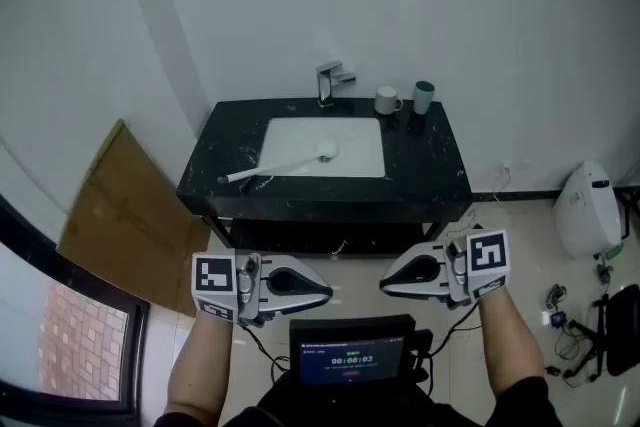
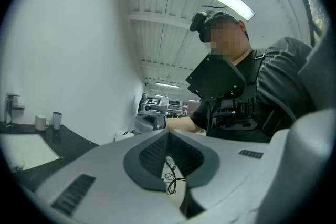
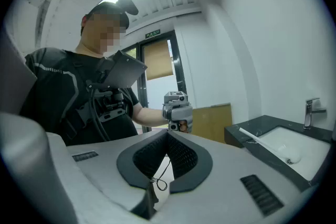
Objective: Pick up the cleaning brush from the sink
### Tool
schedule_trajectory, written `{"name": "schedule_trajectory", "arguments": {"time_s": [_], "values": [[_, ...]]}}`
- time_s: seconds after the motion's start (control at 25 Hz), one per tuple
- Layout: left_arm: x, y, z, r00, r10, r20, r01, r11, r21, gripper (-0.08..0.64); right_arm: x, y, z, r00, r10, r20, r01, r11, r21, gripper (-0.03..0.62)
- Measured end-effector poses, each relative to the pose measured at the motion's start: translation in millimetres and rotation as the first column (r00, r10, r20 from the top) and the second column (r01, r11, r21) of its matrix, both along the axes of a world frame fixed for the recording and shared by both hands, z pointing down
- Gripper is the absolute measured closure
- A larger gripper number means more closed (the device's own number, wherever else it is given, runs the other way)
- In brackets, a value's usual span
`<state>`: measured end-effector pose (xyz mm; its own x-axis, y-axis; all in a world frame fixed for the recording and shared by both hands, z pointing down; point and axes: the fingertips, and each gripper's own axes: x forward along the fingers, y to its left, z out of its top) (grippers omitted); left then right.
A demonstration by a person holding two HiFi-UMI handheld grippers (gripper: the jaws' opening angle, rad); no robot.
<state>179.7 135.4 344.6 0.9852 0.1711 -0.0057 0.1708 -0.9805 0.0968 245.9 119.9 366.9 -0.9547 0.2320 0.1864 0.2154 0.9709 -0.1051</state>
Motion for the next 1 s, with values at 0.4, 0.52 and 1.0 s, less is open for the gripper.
{"name": "schedule_trajectory", "arguments": {"time_s": [0.4, 0.52, 1.0], "values": [[1.8, -63.0, 14.2, 0.909, -0.414, 0.035, 0.412, 0.909, 0.068, 0.546, 7.0, -61.7, 12.6, 0.93, 0.364, -0.044, -0.35, 0.917, 0.191, 0.588], [-14.0, -92.1, 13.7, 0.785, -0.62, -0.012, 0.62, 0.784, 0.032, 0.546, 11.0, -75.9, 10.3, 0.886, 0.463, -0.026, -0.453, 0.875, 0.17, 0.588], [-44.7, -127.9, 41.6, 0.366, -0.93, 0.003, 0.928, 0.365, -0.078, 0.546, 31.3, -132.3, 42.8, 0.541, 0.838, 0.071, -0.84, 0.536, 0.076, 0.588]]}}
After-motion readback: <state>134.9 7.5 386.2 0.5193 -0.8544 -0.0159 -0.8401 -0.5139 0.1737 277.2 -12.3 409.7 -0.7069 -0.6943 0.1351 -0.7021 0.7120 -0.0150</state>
